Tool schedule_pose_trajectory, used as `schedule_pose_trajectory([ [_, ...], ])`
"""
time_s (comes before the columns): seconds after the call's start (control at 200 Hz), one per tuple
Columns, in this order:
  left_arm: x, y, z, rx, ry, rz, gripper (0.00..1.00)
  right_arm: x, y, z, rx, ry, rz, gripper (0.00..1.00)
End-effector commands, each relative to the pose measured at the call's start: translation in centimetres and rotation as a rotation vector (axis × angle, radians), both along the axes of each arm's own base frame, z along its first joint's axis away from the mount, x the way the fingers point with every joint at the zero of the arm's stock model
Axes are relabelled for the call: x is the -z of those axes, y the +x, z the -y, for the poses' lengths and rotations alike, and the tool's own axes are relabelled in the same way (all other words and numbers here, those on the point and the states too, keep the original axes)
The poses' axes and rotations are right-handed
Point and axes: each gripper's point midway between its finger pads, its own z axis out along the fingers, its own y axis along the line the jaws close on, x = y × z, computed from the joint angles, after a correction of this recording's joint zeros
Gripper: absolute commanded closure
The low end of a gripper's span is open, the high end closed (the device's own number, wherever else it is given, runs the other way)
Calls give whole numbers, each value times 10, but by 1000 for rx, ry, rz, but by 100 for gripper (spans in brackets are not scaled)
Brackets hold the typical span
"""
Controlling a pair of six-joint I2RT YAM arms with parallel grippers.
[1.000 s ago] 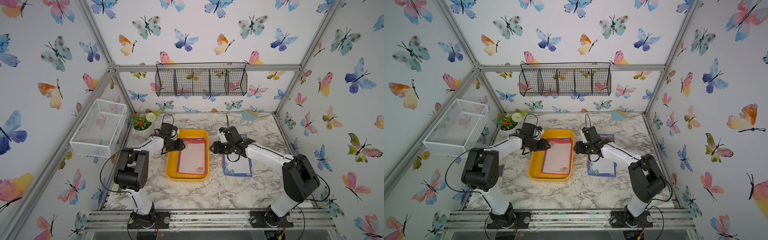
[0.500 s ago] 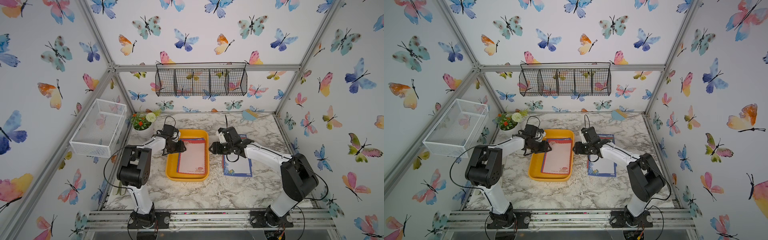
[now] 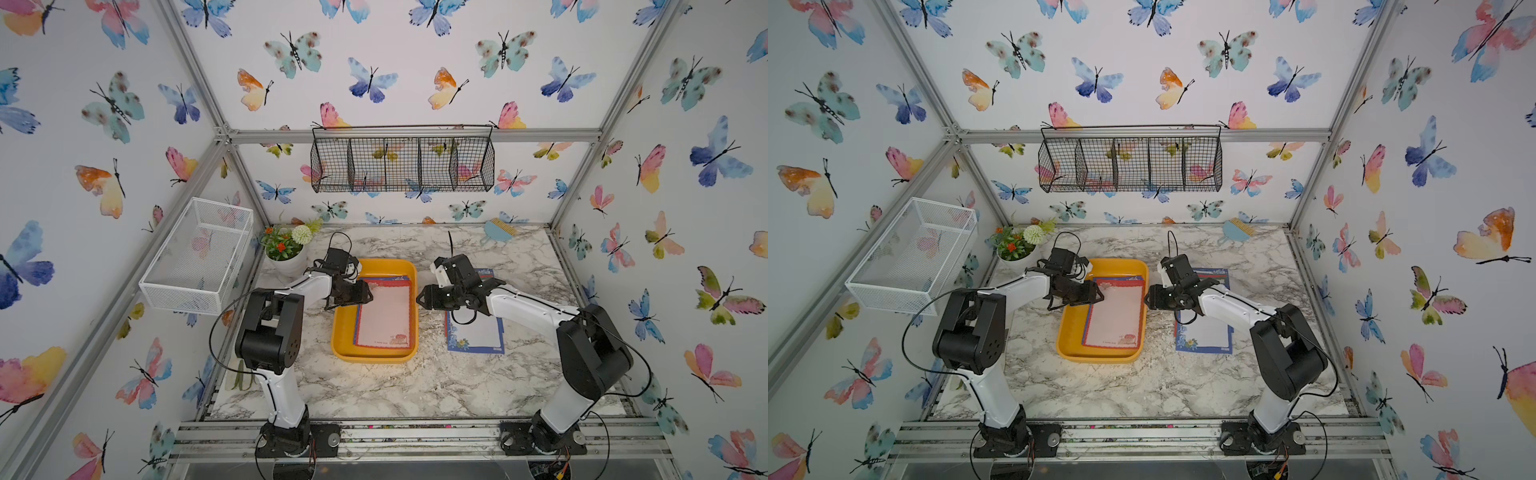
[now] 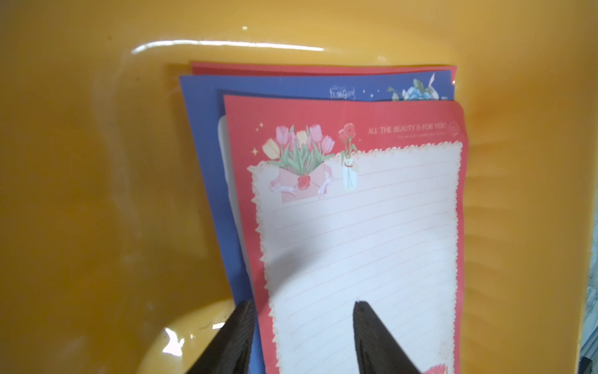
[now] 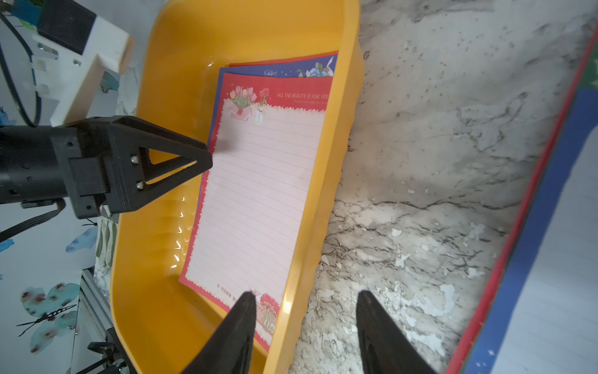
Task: Take out the stationery paper from the storage box
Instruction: Pick up the stationery paper from the storage box.
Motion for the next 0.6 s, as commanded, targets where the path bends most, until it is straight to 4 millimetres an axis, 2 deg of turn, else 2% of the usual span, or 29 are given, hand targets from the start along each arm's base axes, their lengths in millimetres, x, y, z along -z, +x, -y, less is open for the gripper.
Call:
schedule_pose_trajectory([
  [0.0, 13, -13, 5, 22, -14, -73, 48, 6, -4, -7, -17, 20, -27, 48],
  [0.596, 19, -13, -1, 35, 141, -45, 47, 1, -2, -7, -19, 13, -15, 49],
])
